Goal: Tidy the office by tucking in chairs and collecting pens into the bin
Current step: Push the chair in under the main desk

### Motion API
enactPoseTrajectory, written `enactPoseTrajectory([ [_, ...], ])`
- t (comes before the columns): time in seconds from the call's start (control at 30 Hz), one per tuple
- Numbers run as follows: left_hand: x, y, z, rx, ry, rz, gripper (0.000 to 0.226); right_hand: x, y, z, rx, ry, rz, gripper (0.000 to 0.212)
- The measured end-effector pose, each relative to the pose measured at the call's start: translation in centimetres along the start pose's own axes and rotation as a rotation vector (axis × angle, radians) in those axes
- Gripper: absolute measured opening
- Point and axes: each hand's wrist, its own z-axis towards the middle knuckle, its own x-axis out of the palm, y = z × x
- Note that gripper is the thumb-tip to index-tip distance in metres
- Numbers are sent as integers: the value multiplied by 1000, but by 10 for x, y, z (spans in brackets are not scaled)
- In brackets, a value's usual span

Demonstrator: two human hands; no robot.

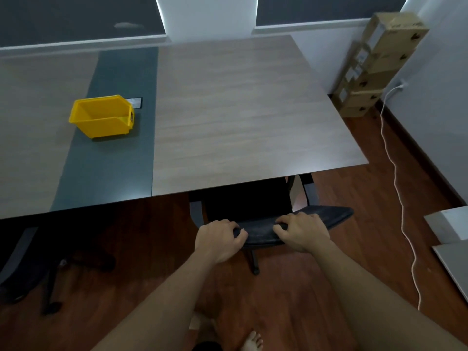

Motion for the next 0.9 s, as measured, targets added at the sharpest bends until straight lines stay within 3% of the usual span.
enactPoseTrajectory([
  [0.47, -18, 3, 99, 40, 73, 44, 68, -36, -22, 80, 46, -2, 17, 57],
  [0.9, -23, -10, 127, -112, 56, 34, 59, -43, -43, 114, 10, 29, 47, 64],
])
